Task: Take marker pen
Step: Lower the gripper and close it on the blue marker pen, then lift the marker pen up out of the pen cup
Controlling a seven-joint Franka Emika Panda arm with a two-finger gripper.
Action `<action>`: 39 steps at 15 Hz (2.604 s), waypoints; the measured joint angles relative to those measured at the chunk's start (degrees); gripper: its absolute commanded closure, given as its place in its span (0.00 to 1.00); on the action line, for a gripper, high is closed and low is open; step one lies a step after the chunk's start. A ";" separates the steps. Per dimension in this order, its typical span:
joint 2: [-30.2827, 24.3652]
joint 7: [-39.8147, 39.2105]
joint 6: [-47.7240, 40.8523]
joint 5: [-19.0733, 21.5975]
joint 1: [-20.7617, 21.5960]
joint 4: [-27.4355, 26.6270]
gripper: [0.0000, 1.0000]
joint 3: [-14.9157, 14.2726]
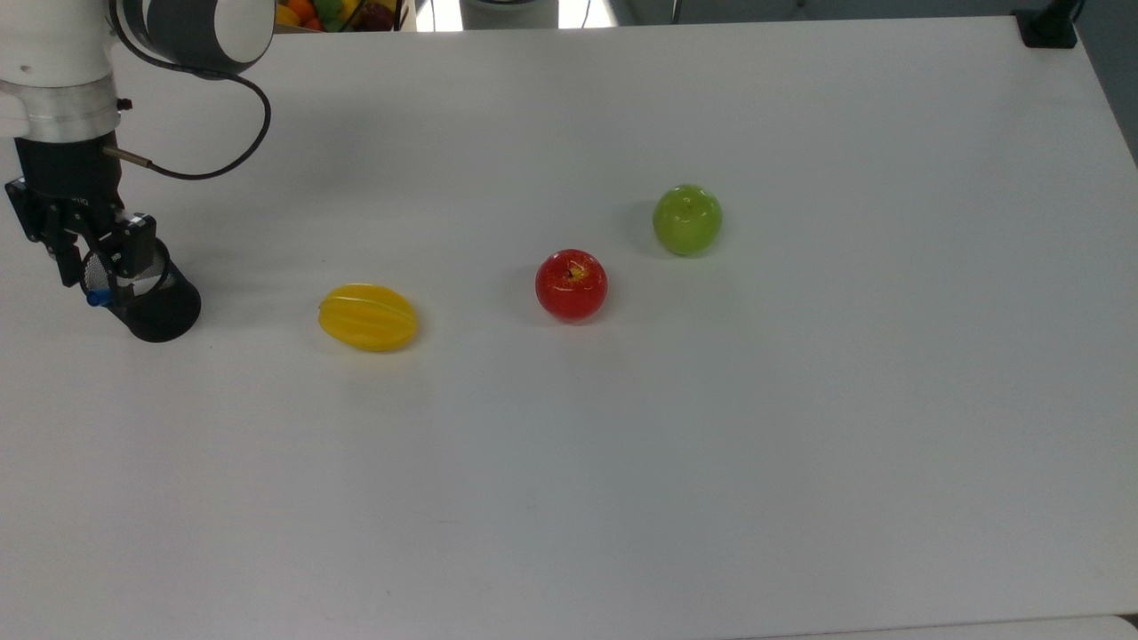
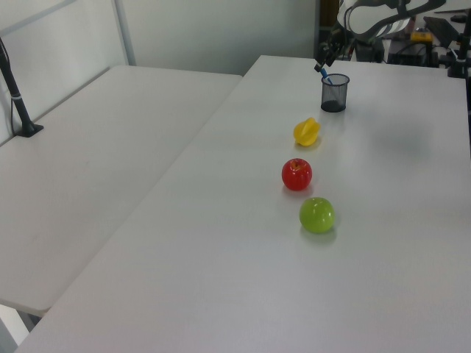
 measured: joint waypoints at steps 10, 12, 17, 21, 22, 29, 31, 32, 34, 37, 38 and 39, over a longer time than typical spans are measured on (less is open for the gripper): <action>2.92 -1.01 0.03 0.00 0.02 3.01 0.67 0.05; 3.66 -1.15 0.03 -0.01 0.04 3.87 0.73 0.05; 3.99 -1.70 0.03 -0.01 0.04 4.41 0.94 0.05; 4.00 -2.01 0.03 -0.01 0.03 4.65 0.96 0.05; 4.00 -2.04 0.03 -0.01 0.03 4.68 0.96 0.05; 3.32 -2.08 0.03 -0.01 -0.34 5.81 0.98 0.01; 2.66 -2.08 0.03 -0.01 -0.71 6.14 0.98 0.01; 2.28 -2.08 0.03 -0.01 -0.81 6.22 0.99 0.01; 1.21 -2.08 0.02 0.00 -0.84 6.30 0.99 0.05; -1.42 -2.08 -2.75 1.27 -0.83 6.33 0.98 0.20; -2.37 -2.08 -3.77 1.86 -0.83 6.34 0.98 0.22; -3.38 -2.08 -4.95 2.65 -0.82 6.38 0.98 0.25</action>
